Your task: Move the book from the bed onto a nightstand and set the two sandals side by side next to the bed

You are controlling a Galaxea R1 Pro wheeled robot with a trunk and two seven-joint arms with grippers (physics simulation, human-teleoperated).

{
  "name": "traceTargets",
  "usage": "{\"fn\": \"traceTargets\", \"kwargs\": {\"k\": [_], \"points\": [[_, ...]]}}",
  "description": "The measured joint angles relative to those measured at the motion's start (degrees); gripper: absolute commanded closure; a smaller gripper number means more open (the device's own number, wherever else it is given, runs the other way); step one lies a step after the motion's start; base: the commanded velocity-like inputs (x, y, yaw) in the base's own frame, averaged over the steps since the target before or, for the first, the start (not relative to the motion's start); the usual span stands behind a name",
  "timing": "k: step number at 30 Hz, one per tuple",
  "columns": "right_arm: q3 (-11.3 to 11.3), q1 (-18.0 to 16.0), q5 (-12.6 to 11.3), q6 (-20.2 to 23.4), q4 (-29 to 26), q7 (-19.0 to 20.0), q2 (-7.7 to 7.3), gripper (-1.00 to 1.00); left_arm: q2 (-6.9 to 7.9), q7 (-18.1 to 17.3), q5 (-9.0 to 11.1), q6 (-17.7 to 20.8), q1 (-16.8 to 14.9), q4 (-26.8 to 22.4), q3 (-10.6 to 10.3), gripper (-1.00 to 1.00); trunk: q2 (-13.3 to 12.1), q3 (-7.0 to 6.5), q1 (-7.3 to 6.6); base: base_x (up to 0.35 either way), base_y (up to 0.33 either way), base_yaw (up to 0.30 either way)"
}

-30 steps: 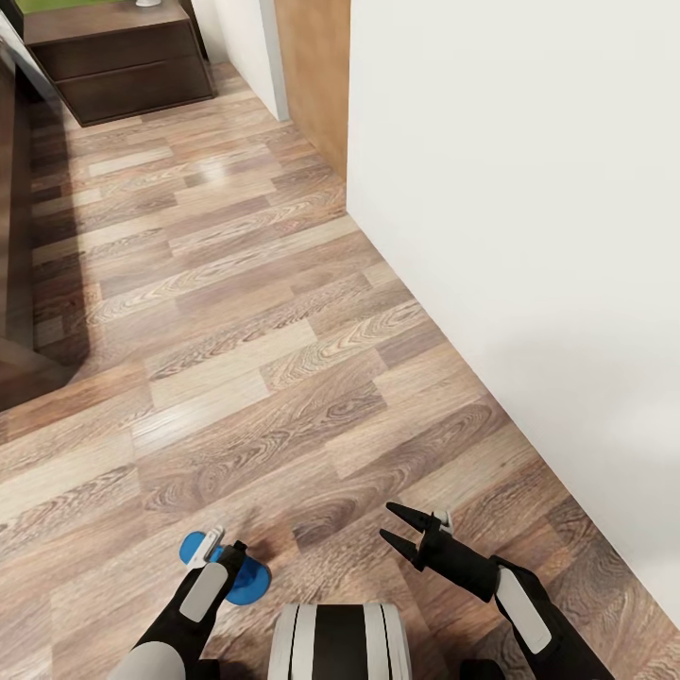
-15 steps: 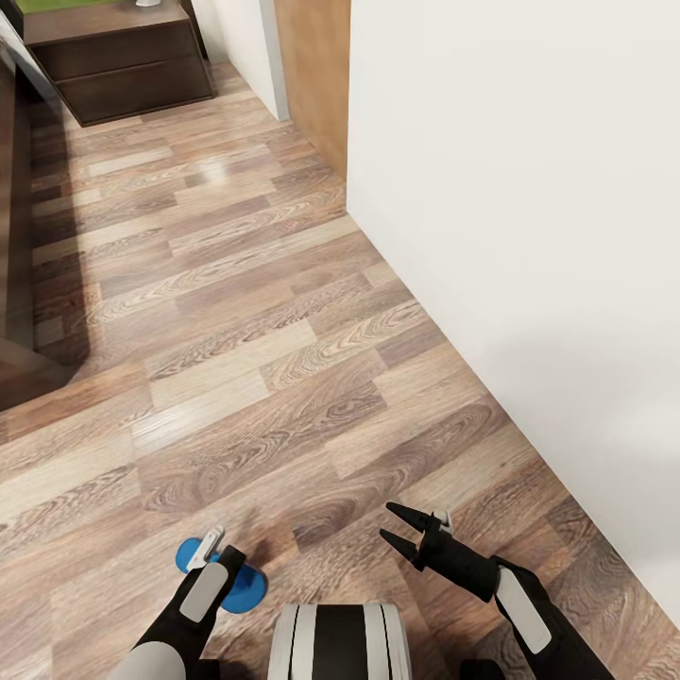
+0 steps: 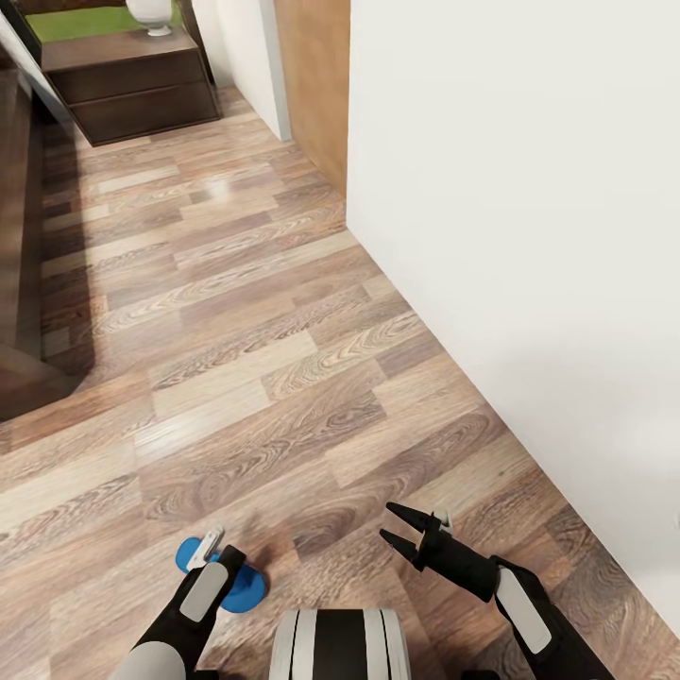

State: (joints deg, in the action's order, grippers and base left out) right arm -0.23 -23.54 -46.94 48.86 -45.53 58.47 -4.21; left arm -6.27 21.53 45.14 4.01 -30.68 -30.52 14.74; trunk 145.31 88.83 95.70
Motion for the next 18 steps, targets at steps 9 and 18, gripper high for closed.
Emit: {"fn": "traceTargets", "kwargs": {"k": [9, 18], "points": [[0.0, 0.0, 0.0, 0.0, 0.0, 0.0, 0.00, -1.00, 0.00, 0.0, 0.0, 0.0, 0.0, 0.0, 0.0, 1.00, -0.1, -2.00, -0.23, 0.000, 0.000, 0.000], [0.0, 0.0, 0.0, 0.0, 0.0, 0.0, 0.00, -1.00, 0.00, -0.1, 0.0, 0.0, 0.0, 0.0, 0.0, 1.00, -0.2, -3.99, -0.46, 0.000, 0.000, 0.000]]}}
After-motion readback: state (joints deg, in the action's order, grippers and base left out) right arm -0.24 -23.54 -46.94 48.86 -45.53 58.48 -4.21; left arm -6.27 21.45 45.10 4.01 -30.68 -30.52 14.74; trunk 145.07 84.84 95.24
